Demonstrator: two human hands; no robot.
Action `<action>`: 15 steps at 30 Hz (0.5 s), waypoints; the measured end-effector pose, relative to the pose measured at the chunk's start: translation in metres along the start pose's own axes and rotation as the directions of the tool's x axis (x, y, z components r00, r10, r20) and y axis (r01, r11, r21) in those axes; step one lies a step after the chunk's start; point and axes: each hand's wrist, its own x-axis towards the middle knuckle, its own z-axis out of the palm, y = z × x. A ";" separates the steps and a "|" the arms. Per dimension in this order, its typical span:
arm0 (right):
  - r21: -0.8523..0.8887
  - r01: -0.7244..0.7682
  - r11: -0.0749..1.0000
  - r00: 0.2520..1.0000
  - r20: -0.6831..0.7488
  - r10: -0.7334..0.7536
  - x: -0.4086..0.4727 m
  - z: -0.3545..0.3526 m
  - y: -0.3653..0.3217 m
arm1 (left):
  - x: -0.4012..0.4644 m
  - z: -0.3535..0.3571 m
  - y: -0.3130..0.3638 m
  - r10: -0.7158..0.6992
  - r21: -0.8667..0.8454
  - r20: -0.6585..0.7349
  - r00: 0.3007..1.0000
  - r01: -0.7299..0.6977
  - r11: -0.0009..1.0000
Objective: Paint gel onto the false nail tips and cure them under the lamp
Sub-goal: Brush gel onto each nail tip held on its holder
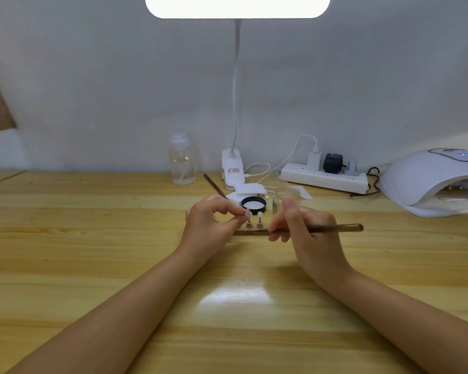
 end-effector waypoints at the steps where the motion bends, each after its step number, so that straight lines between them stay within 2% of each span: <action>1: -0.004 0.048 0.999 0.999 -0.010 -0.048 0.000 0.000 0.000 | 0.000 0.000 0.000 0.002 0.001 0.001 1.000 -0.002 1.000; 4: -0.068 0.131 0.989 0.991 0.008 -0.131 0.002 0.000 -0.001 | 0.000 0.000 -0.001 0.012 0.002 0.000 1.000 -0.012 1.000; 7: -0.041 0.082 0.996 0.994 0.076 -0.079 0.000 0.001 0.000 | 0.001 -0.001 -0.004 0.025 0.001 0.004 1.000 -0.025 1.000; 9: 0.056 0.029 0.998 0.998 0.062 -0.033 -0.001 0.001 0.001 | 0.001 0.000 -0.006 0.023 -0.015 -0.001 1.000 -0.023 1.000; 11: 0.102 0.063 0.993 0.997 0.029 -0.066 -0.002 0.000 0.000 | 0.002 0.000 -0.009 0.020 -0.040 -0.002 1.000 -0.020 0.999; 15: 0.010 0.159 0.987 0.987 -0.028 -0.159 0.001 -0.002 -0.005 | 0.003 0.000 -0.010 0.043 -0.092 0.007 0.999 -0.043 0.995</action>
